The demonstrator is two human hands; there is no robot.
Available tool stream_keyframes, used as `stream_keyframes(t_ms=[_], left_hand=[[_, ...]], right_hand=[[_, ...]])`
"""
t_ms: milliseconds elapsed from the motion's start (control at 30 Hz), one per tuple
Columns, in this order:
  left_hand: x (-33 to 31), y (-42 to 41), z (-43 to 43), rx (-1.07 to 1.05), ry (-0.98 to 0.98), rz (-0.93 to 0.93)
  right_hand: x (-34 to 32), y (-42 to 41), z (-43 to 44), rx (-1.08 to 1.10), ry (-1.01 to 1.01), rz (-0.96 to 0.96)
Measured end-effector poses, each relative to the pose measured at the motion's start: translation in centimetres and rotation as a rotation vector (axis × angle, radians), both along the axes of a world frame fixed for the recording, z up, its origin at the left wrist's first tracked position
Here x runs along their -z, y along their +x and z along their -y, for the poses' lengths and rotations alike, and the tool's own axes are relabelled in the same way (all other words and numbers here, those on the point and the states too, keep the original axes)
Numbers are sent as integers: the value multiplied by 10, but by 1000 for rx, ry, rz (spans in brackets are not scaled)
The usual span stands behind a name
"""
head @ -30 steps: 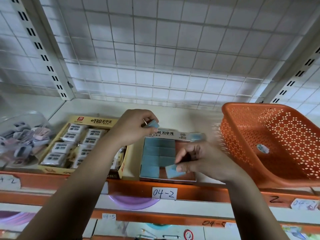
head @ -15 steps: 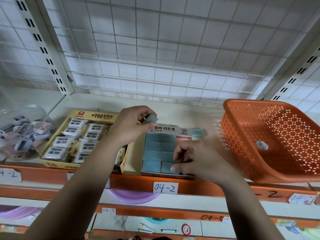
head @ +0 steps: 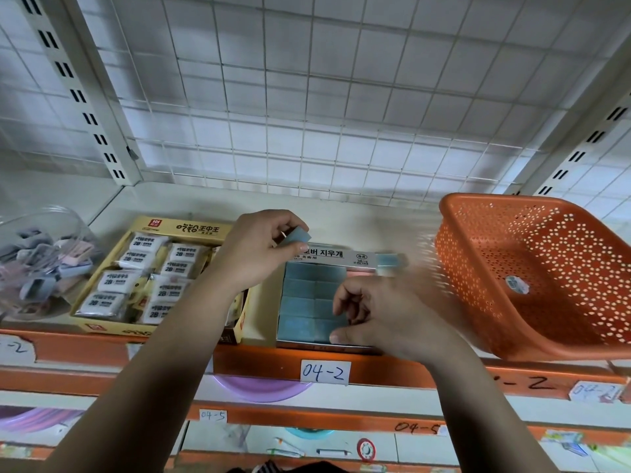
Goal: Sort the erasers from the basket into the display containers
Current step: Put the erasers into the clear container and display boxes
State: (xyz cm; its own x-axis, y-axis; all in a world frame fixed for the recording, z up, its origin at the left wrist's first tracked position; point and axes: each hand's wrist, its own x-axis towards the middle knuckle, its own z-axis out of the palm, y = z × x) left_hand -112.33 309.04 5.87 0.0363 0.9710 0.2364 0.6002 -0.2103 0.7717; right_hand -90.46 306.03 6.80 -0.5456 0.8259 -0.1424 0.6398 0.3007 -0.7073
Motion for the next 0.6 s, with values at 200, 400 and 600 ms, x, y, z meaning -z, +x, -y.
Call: stream_keyframes(t_ms=[200, 400, 600], left_hand=[[-7, -5, -2, 75, -131, 181], [-26, 0, -3, 256, -287, 264], [-39, 17, -7, 386, -348, 208]], right_hand=[[14, 14, -34, 179, 179, -196], [29, 34, -74, 289, 235, -245], [50, 36, -78, 294, 242, -379]])
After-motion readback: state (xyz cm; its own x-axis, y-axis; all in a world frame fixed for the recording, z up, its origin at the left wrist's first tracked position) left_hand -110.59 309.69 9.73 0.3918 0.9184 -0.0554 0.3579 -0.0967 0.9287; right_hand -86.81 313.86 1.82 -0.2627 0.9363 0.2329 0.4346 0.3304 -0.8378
